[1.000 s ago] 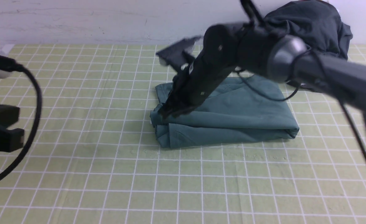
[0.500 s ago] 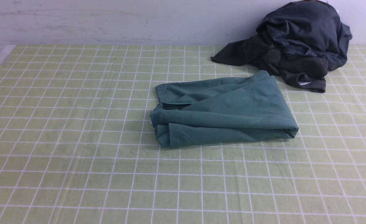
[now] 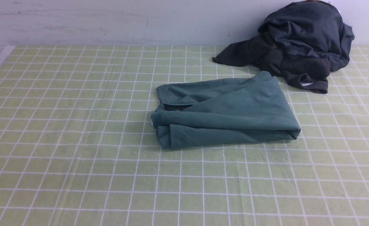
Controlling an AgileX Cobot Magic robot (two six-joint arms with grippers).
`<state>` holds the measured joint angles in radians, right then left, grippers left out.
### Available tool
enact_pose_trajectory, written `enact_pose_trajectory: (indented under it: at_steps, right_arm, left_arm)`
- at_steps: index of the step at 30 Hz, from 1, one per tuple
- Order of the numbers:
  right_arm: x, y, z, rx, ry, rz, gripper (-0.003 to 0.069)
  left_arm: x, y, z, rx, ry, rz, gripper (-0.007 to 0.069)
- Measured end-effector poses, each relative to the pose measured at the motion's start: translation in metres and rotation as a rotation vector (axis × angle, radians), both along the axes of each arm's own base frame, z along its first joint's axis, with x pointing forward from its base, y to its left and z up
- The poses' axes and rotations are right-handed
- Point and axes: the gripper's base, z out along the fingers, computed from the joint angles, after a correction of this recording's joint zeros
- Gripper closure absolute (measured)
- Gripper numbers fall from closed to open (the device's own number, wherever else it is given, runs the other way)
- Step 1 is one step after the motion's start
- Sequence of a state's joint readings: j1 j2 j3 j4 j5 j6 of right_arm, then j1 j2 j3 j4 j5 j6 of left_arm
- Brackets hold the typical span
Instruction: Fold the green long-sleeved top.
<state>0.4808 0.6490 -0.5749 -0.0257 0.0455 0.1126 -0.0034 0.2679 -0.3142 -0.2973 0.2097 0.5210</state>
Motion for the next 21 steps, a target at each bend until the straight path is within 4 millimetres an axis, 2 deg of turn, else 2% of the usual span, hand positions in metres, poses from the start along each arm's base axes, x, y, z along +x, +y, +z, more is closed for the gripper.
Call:
enact_pose_trajectory:
  at_steps: [3, 4, 7, 8, 11, 16, 21]
  right_arm:
    - [0.001, 0.001, -0.034, 0.014, 0.139, -0.001, 0.0673]
    - [0.001, 0.000, -0.036, 0.014, 0.150, -0.001, 0.0673]
    - [-0.001, -0.001, -0.067, -0.030, 0.251, -0.008, 0.0673]
    - [-0.001, -0.001, -0.069, -0.033, 0.257, -0.008, 0.0673]
    - [-0.004, -0.003, -0.093, -0.072, 0.335, -0.013, 0.0673]
    - [-0.010, -0.005, -0.120, -0.112, 0.416, -0.018, 0.0673]
    - [-0.021, -0.015, -0.135, -0.117, 0.436, -0.045, 0.0673]
  left_arm:
    - [0.000, 0.000, 0.000, 0.000, 0.000, 0.000, 0.0629]
    - [0.000, 0.000, 0.000, 0.000, 0.000, 0.000, 0.0629]
    - [0.000, 0.000, 0.000, 0.000, 0.000, 0.000, 0.0629]
    - [0.000, 0.000, 0.000, 0.000, 0.000, 0.000, 0.0629]
    - [0.000, 0.000, 0.000, 0.000, 0.000, 0.000, 0.0629]
    - [0.000, 0.000, 0.000, 0.000, 0.000, 0.000, 0.0629]
    - [0.000, 0.000, 0.000, 0.000, 0.000, 0.000, 0.0629]
